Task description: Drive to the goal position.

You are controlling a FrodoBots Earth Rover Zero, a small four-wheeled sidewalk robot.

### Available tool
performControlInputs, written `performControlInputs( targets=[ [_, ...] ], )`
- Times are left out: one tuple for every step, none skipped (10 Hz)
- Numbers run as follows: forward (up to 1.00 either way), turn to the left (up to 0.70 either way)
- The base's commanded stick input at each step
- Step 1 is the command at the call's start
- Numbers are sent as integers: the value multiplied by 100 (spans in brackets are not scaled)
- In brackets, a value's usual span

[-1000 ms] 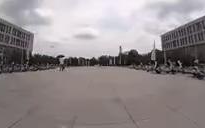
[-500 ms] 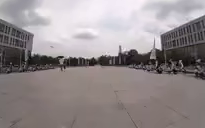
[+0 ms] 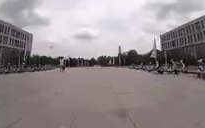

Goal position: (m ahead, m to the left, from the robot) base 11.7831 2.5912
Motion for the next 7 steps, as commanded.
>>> performControlInputs(
  targets=[
    [45,0],
    [45,0],
    [60,0],
    [60,0],
    [60,0],
    [60,0],
    [60,0]
  ],
)
